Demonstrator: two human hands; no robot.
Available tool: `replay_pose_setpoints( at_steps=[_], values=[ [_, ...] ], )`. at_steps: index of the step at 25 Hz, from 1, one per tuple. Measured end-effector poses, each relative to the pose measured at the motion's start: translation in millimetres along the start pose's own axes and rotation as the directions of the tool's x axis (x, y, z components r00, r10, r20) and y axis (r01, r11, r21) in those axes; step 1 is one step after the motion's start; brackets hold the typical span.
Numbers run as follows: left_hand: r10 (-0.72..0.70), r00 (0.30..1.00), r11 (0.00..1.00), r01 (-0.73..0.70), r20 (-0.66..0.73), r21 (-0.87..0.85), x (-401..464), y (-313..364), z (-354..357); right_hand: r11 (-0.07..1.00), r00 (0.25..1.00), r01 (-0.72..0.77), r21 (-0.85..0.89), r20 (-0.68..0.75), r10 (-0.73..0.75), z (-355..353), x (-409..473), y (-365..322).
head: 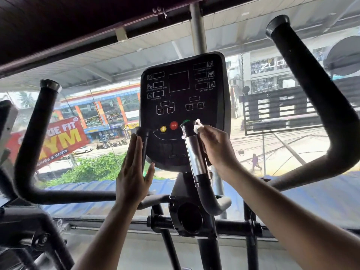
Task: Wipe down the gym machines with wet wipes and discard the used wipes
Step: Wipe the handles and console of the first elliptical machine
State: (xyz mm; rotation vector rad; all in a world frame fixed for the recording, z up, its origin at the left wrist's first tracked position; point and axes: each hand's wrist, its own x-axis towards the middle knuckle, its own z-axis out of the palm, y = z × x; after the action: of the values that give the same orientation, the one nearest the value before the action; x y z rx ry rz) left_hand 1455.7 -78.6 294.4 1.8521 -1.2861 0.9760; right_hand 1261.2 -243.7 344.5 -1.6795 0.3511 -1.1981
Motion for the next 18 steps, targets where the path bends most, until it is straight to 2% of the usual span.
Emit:
replay_pose_setpoints(
  at_steps=[2,4,6,8,10,12,13,14,16,18],
  values=[
    [-0.010,1.000,1.000,0.010,0.005,-0.005,-1,0,1,0.944,0.975,-0.221,0.245,0.074,0.209,2,13,-14],
    [-0.009,1.000,1.000,0.009,0.002,-0.015,-1,1,0,0.845,0.934,-0.353,0.402,0.213,0.288,4,24,-28],
    [-0.012,1.000,1.000,0.012,0.003,-0.011,0,2,-1,0.843,0.917,-0.378,0.383,0.278,0.285,4,37,-31],
    [-0.026,1.000,1.000,0.026,0.007,0.003,-1,3,-1,0.852,0.905,-0.403,0.333,0.283,0.317,6,48,-38],
    [-0.029,1.000,0.999,0.029,0.004,0.016,-1,3,-1,0.889,0.886,-0.387,0.243,0.365,0.286,8,58,-41],
    [-0.023,1.000,1.000,0.023,0.004,0.021,-1,3,-1,0.965,0.855,-0.262,0.016,0.468,0.224,8,68,-51],
    [-0.023,1.000,0.999,0.023,0.004,0.024,-1,3,-1,0.986,0.846,-0.107,-0.132,0.508,0.159,8,72,-55],
    [-0.024,1.000,0.999,0.024,0.007,0.025,-1,3,-1,0.963,0.839,0.082,-0.257,0.540,0.072,8,72,-58],
    [-0.017,1.000,1.000,0.017,0.009,0.025,0,3,-1,0.858,0.820,0.370,-0.356,0.560,-0.120,9,70,-53],
    [-0.012,1.000,0.999,0.012,0.007,0.033,-1,3,-1,0.807,0.812,0.488,-0.333,0.513,-0.279,8,61,-44]
  ],
)
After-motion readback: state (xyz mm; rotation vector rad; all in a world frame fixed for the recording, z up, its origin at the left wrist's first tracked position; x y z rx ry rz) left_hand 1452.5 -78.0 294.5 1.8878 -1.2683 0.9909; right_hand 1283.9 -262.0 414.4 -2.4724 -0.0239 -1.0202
